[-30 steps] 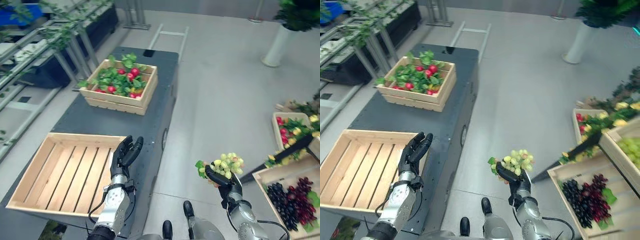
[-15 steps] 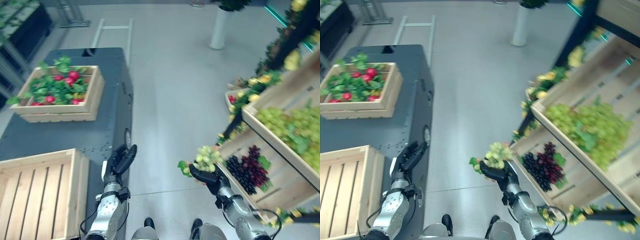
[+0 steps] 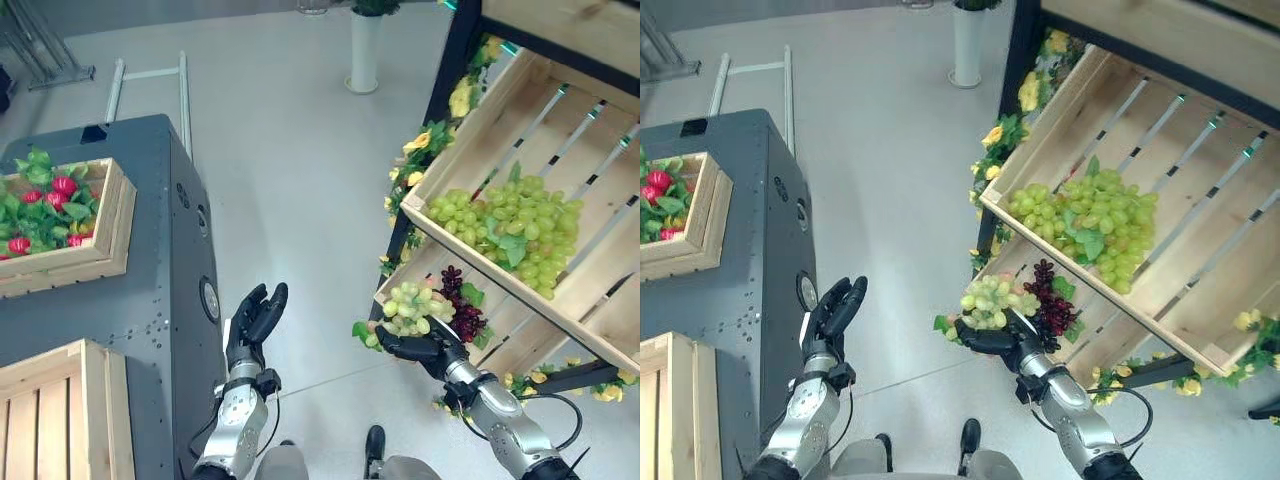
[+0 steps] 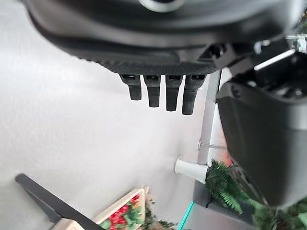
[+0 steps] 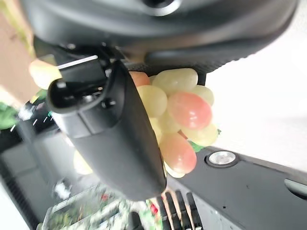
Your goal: Pick up the fruits from the basket on one side to the basket on the other side
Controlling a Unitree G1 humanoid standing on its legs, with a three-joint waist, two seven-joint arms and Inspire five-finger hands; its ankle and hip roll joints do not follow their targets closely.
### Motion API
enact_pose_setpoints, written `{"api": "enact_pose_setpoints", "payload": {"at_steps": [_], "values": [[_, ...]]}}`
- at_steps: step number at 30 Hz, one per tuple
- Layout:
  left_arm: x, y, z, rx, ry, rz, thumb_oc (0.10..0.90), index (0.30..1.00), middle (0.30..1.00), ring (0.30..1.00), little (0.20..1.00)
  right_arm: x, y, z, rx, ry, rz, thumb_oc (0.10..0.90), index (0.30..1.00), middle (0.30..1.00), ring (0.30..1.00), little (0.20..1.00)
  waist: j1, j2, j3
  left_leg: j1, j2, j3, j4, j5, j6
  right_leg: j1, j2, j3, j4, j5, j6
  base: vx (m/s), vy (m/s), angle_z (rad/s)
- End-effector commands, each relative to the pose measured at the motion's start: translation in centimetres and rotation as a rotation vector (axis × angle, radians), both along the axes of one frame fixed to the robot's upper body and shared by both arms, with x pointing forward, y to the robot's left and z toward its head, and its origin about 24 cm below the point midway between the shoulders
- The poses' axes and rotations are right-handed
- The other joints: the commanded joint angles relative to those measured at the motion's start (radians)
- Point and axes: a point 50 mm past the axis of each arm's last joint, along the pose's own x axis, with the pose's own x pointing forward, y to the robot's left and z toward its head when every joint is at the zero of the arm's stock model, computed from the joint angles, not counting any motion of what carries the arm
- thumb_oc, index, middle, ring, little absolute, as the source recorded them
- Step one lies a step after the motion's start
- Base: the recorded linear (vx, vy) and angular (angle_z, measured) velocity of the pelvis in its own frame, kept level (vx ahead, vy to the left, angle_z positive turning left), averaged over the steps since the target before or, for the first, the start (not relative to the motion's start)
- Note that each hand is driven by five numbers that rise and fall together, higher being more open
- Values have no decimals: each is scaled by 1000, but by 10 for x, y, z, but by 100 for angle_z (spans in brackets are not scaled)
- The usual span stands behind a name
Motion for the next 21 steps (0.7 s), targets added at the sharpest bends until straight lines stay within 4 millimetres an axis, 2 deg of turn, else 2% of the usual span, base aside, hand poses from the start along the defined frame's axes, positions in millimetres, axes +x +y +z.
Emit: {"api": "enact_pose_setpoints", "payload": {"at_steps": [1,4,10,12,13,14,15,16,19,21], "values": [[33,5,46,85,-231,-62,800,900,900,900,900,21,25,73,104,-353,159,400,300,300,300,300,-19,-26,-51,5,-56,25,45,-38,68,66,-34,-77,34,-91,42,57,268,-43],[33,11,44,95,-227,-57,800,900,900,900,900,11,22,72,60,-384,197,400,300,300,300,300,-42,-12,-62,51,-56,45,-23,-32,81,54,-44,-78,59,-95,58,60,202,-45],[27,17,26,86,-132,-28,800,900,900,900,900,3,24,87,55,-438,269,400,300,300,300,300,-64,-16,-69,82,-69,70,-56,-46,106,29,-54,-65,72,-81,82,23,150,-8],[24,20,23,91,-116,-10,800,900,900,900,900,2,29,92,59,-454,316,400,300,300,300,300,-61,-13,-65,89,-62,90,-65,-44,111,1,-54,-97,157,-95,90,-57,84,-16],[23,24,24,99,-115,10,800,900,900,900,900,3,36,97,63,-472,365,400,300,300,300,300,-52,-13,-56,91,-55,119,-61,-44,114,-33,-64,-140,263,-101,102,-117,24,-25],[24,28,26,102,-119,31,800,900,900,900,900,3,42,102,72,-491,409,400,300,300,300,300,-46,-16,-49,87,-46,138,-55,-42,113,-58,-67,-158,304,-98,108,-143,0,-48],[26,31,29,103,-128,45,800,900,900,900,900,4,45,108,79,-507,447,400,300,300,300,300,-42,-19,-42,81,-39,146,-48,-39,108,-57,-62,-163,282,-105,101,-176,-77,-81],[32,34,34,102,-145,62,800,900,900,900,900,6,48,114,92,-520,501,400,300,300,300,300,-35,-28,-34,66,-34,152,-32,-40,99,-26,-57,-169,192,-110,81,-135,-87,-90],[35,32,32,72,-131,90,800,900,900,900,900,9,51,118,88,-514,530,400,300,300,300,300,-34,-40,-40,66,-39,150,-31,-41,97,4,-38,-149,110,-93,74,-37,-64,-62],[35,29,28,42,-123,97,800,900,900,900,900,10,55,126,153,-497,601,400,300,300,300,300,-37,-50,-51,76,-39,161,-36,-41,92,34,-26,-137,53,-77,67,40,-47,-18]]}}
